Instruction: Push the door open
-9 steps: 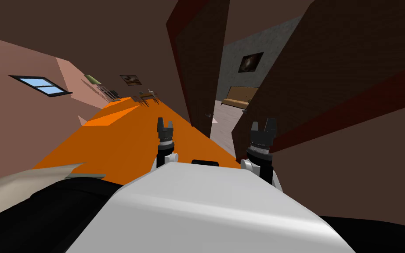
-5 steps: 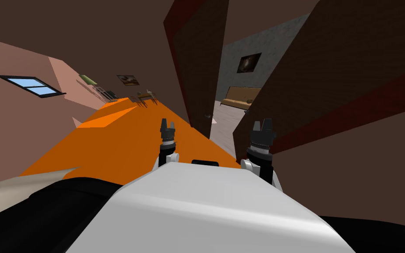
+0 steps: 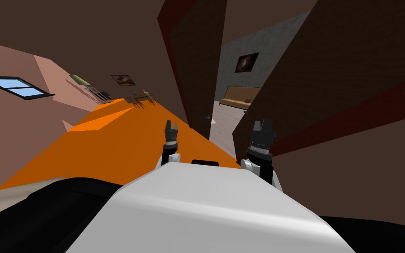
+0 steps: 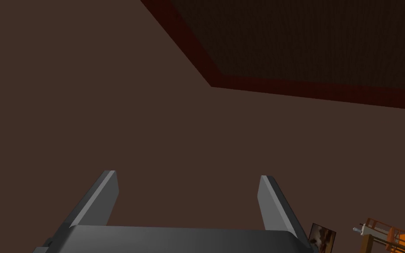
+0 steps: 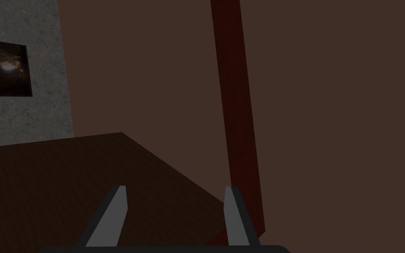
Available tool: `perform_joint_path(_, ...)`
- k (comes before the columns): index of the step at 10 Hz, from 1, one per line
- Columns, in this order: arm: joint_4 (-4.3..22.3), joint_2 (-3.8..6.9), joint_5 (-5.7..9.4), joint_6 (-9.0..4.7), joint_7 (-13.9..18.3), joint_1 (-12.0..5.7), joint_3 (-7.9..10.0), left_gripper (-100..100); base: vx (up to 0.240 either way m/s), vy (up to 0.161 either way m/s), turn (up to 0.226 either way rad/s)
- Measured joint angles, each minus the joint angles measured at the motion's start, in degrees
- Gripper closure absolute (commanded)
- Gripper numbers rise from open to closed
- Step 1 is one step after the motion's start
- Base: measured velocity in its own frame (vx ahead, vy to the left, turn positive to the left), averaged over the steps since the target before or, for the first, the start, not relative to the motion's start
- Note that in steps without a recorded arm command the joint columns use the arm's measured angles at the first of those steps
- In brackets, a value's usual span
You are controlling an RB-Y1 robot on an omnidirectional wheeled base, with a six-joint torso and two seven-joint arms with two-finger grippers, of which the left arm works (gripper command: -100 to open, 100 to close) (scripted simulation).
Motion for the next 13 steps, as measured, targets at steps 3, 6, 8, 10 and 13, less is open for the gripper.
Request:
perform_joint_path(3, 4.6, 0.71, -0.16, -0.90, 0.3, -1.35, -1.14, -100, 0.121, 0.031, -0.099)
perform_joint_path(6, 8.7, 1.72, -0.16, -1.32, 0.9, -2.44, -2.21, -100, 0.111, 0.038, -0.072)
perform_joint_path(8, 11.8, 1.95, -0.31, -1.79, 1.0, -3.39, -3.08, -100, 0.083, 0.047, -0.092)
perform_joint_path(10, 14.0, 2.03, -0.45, -1.89, 1.0, -4.38, -3.73, -100, 0.055, 0.027, -0.036)
perform_joint_path(13, 18.5, 2.52, -0.47, -2.62, 1.4, -5.91, -4.59, -100, 0.082, 0.038, -0.093)
